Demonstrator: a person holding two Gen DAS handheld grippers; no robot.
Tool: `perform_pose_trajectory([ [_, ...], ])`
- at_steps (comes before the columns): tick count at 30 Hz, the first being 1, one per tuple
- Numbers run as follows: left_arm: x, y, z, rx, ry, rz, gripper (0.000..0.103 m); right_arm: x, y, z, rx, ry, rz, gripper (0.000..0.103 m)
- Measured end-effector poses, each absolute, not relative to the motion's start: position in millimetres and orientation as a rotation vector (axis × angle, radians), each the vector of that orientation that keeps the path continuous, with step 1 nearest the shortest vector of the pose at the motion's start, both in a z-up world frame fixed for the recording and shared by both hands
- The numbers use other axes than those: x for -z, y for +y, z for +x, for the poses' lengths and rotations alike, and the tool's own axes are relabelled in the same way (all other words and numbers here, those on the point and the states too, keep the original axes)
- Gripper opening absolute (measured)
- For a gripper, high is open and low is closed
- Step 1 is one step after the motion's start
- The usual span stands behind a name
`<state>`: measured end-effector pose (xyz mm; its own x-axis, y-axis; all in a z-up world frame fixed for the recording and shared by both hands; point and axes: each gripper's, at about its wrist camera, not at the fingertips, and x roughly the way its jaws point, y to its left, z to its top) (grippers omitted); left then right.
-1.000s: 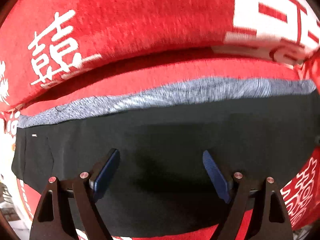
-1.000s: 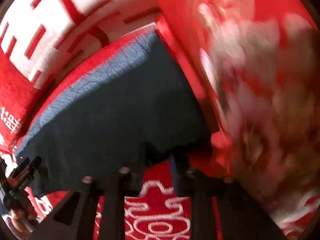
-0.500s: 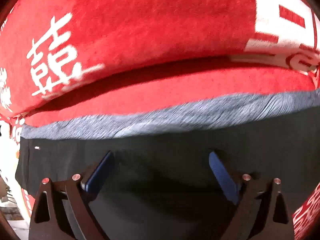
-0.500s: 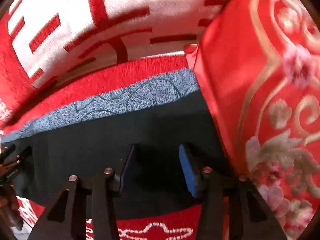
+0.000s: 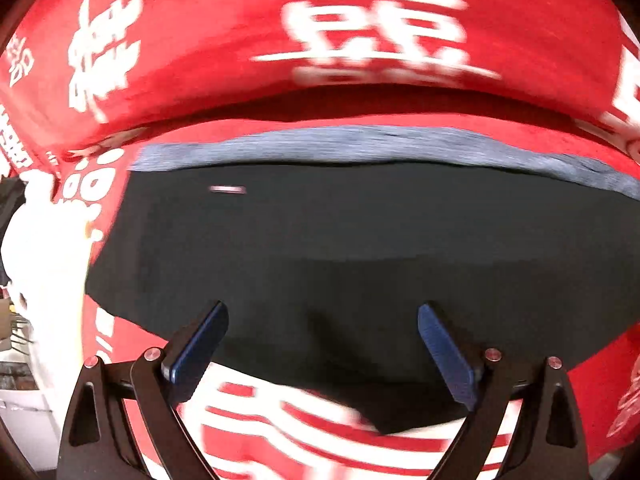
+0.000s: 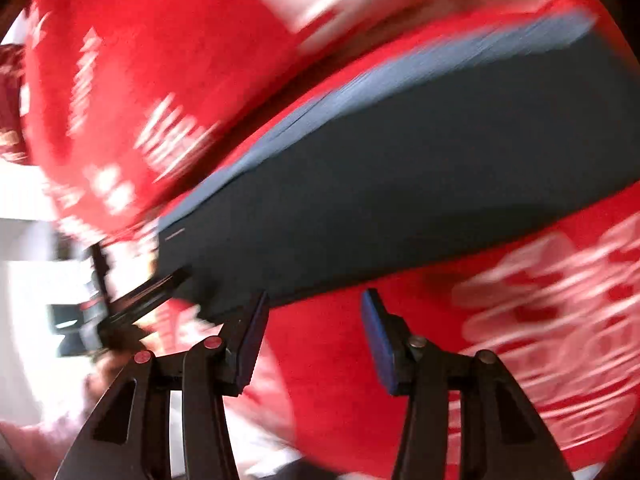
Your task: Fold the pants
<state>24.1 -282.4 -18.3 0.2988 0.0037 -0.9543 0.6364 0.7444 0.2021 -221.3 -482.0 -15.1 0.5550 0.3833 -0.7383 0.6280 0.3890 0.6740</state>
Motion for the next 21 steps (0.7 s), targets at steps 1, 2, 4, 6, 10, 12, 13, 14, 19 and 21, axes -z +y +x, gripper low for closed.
perform_pose_trajectory([
  [1, 20.4, -274.6, 36.0, 0.444, 1.197, 0.646, 0.097, 21.2, -459.4, -202.8, 0.136, 1.024, 1.260, 0.052],
  [2, 23.2, -267.2, 48.1, 0.427, 1.187, 0.659, 0.097, 35.3, -443.9, -182.8, 0.101, 1.016, 1.286, 0.052],
  [4, 32.2, -231.7, 71.4, 0.400, 1.178, 0.664, 0.097, 49.1, -404.1, -151.7, 0.045, 1.002, 1.322, 0.052],
  [6, 52.0, -207.9, 87.1, 0.343, 1.176, 0.709, 0.097, 52.5, -379.8, -130.3, 0.026, 1.003, 1.340, 0.052],
  [10, 63.9, -168.4, 96.0, 0.445, 1.181, 0.629, 0.103, 79.6, -355.7, -106.0, 0.025, 1.020, 1.375, 0.052],
  [12, 59.1, -173.8, 84.8, 0.463, 1.172, 0.625, 0.103, 81.9, -351.3, -98.9, 0.040, 1.006, 1.365, 0.052],
  [13, 59.2, -173.3, 86.0, 0.468, 1.177, 0.611, 0.103, 82.2, -353.4, -97.3, 0.048, 0.997, 1.365, 0.052],
  [14, 58.6, -172.1, 86.0, 0.475, 1.184, 0.591, 0.103, 79.7, -356.7, -98.1, 0.060, 0.980, 1.368, 0.052],
  [19, 64.5, -157.3, 103.4, 0.519, 1.184, 0.588, 0.103, 80.3, -371.5, -88.3, 0.136, 1.019, 1.372, 0.009],
  [21, 62.2, -154.9, 102.7, 0.540, 1.183, 0.583, 0.103, 62.3, -367.4, -95.6, 0.135, 0.979, 1.333, 0.009],
])
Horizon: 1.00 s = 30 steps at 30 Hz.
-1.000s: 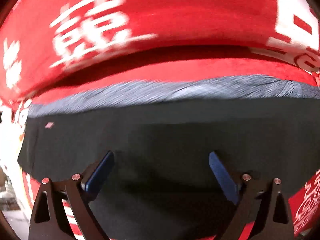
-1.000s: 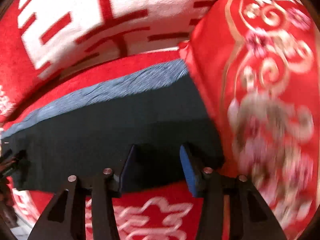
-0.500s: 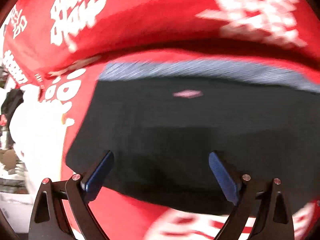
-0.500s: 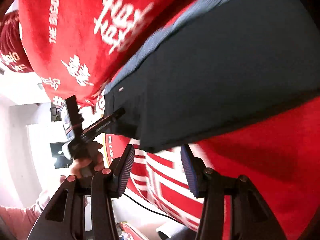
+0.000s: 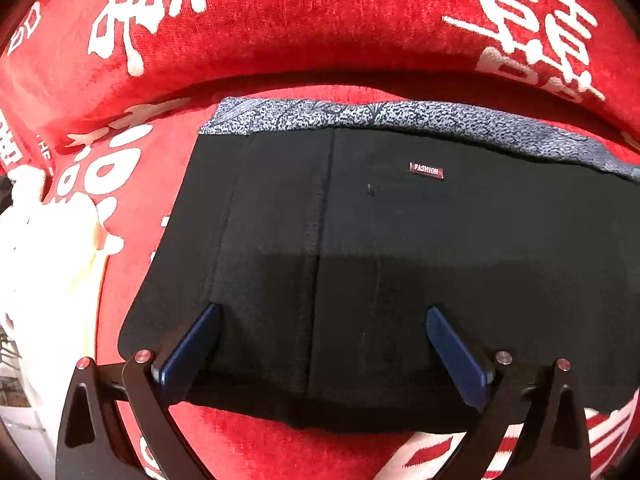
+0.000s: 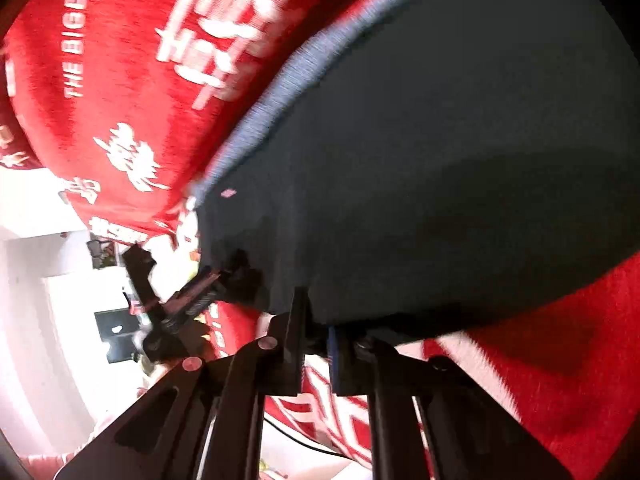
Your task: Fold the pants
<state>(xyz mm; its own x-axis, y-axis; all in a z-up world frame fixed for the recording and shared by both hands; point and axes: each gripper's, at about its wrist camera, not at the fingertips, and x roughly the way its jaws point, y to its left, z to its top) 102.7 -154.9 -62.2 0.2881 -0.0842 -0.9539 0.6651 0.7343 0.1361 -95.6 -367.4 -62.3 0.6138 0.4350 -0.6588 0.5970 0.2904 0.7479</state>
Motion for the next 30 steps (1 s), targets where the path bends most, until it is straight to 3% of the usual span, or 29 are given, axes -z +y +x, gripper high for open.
perform_pose_trajectory([
  [7, 58.6, -157.8, 90.3, 0.530, 1.150, 0.656, 0.103, 76.2, -347.7, -124.4, 0.179, 1.158, 1.228, 0.009],
  [11, 32.6, -177.7, 59.9, 0.595, 1.140, 0.656, 0.103, 39.9, -367.7, -152.1, 0.220, 1.208, 1.071, 0.013],
  [15, 17.0, -226.6, 17.7, 0.740, 1.114, 0.623, 0.103, 6.9, -419.8, -157.1, 0.354, 1.141, 0.908, 0.043],
  [19, 41.2, -270.9, -23.6, 0.795, 1.112, 0.704, 0.103, 22.2, -453.5, -145.8, 0.447, 1.208, 0.768, 0.043],
  [25, 49.3, -256.7, -41.6, 0.770, 1.097, 0.708, 0.103, 37.2, -430.6, -179.1, 0.395, 1.323, 0.750, 0.041],
  [30, 24.5, -291.7, -13.5, 0.783, 1.075, 0.640, 0.103, 2.0, -470.4, -161.9, 0.429, 1.131, 0.756, 0.043],
])
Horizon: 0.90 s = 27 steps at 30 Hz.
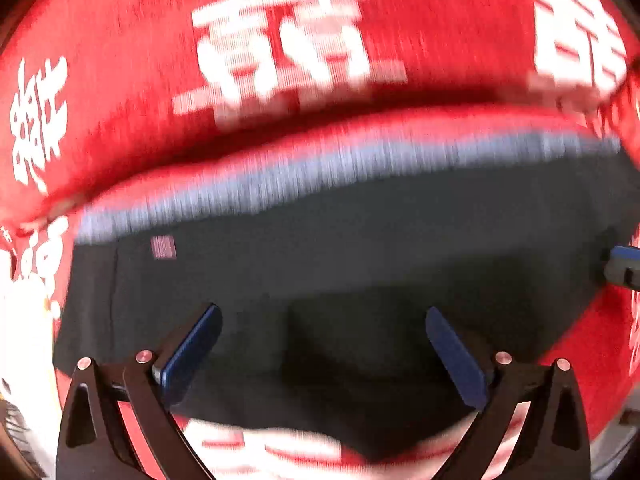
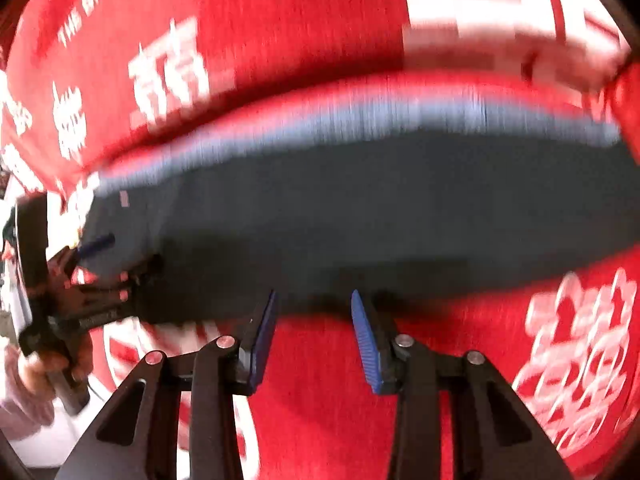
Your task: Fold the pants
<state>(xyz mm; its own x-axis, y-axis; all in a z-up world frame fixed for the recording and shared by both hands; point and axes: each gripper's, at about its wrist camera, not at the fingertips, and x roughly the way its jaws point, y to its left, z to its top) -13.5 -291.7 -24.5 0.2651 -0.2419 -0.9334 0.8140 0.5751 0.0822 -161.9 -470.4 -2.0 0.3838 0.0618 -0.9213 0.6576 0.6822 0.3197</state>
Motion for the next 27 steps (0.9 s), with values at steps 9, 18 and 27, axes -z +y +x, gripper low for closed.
perform_pose_trajectory([
  [9, 78.4, -361.4, 50.7, 0.638, 1.104, 0.596, 0.103, 57.7, -528.3, -76.5, 0.457, 1.181, 0.693, 0.036],
  [18, 73.8, -325.6, 80.3, 0.636, 1.162, 0.512, 0.103, 58.8, -564.7, -88.5, 0.581, 1.184, 0.702, 0.038],
  [27, 42.9, -224.4, 114.2, 0.508, 1.104, 0.615, 0.103, 26.6, -465.7, -84.2, 0.331, 1.178, 0.756, 0.040],
])
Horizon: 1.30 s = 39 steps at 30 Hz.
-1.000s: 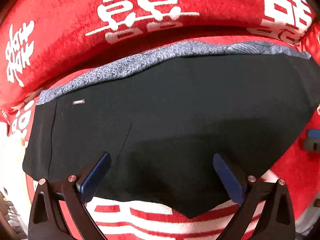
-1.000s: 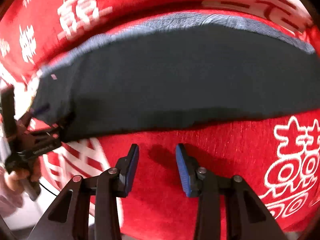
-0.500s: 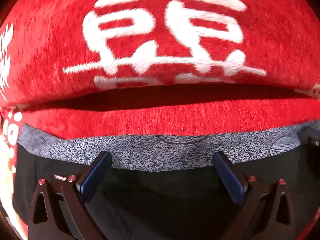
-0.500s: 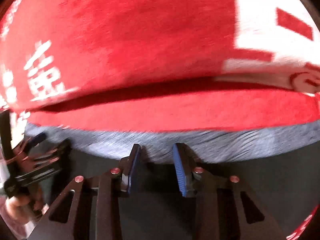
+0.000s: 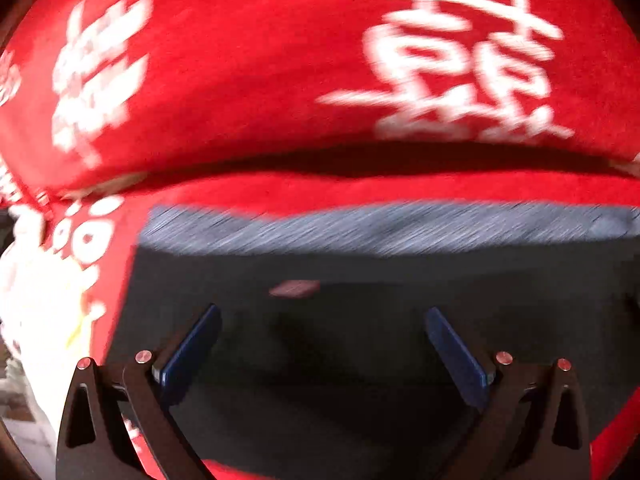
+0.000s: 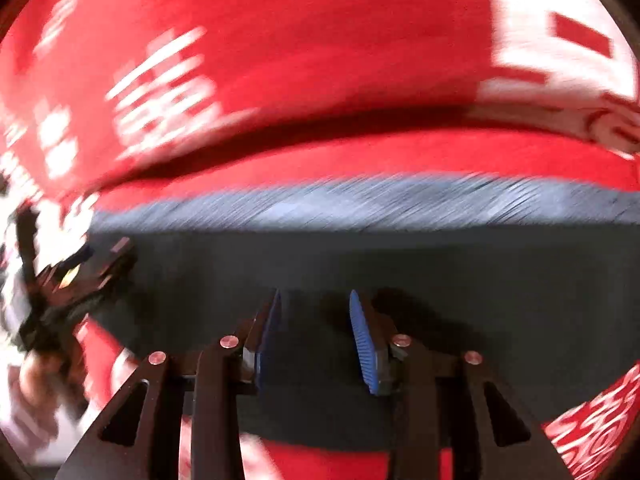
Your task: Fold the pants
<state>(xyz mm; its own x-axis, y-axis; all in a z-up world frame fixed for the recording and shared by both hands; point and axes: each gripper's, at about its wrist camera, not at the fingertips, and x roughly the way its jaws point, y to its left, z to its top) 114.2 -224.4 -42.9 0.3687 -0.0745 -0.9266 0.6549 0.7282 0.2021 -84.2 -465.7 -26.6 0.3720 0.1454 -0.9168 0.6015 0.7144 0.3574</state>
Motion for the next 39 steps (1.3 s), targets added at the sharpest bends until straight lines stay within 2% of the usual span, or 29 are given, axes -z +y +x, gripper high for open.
perform_pose_trajectory([
  [5, 57.1, -156.7, 141.5, 0.334, 1.092, 0.728, 0.103, 18.6, -375.2, -75.5, 0.097, 1.194, 0.712, 0.040],
  [9, 71.7, -105.9, 149.3, 0.373, 1.185, 0.581, 0.103, 26.5, -335.9, -54.4, 0.020, 1.199, 0.660, 0.040],
  [11, 72.2, -101.3, 149.3, 0.387, 1.173, 0.586, 0.103, 39.8, -315.3, -39.2, -0.012, 1.244, 0.643, 0.039],
  [22, 44.7, -132.4, 106.7, 0.403, 1.218, 0.637, 0.103, 39.8, -293.0, -45.5, 0.063, 1.337, 0.612, 0.040],
  [27, 31.7, -149.1, 76.8, 0.460, 1.266, 0.661, 0.103, 34.3, -293.2, -72.5, 0.109, 1.370, 0.725, 0.040],
  [31, 22.6, -166.9, 53.7, 0.497, 1.262, 0.703, 0.103, 26.9, -307.4, -97.2, 0.192, 1.343, 0.810, 0.054],
  [39, 14.2, -213.8, 5.4, 0.561, 1.258, 0.788, 0.103, 18.7, -348.9, -151.3, 0.312, 1.303, 0.918, 0.059],
])
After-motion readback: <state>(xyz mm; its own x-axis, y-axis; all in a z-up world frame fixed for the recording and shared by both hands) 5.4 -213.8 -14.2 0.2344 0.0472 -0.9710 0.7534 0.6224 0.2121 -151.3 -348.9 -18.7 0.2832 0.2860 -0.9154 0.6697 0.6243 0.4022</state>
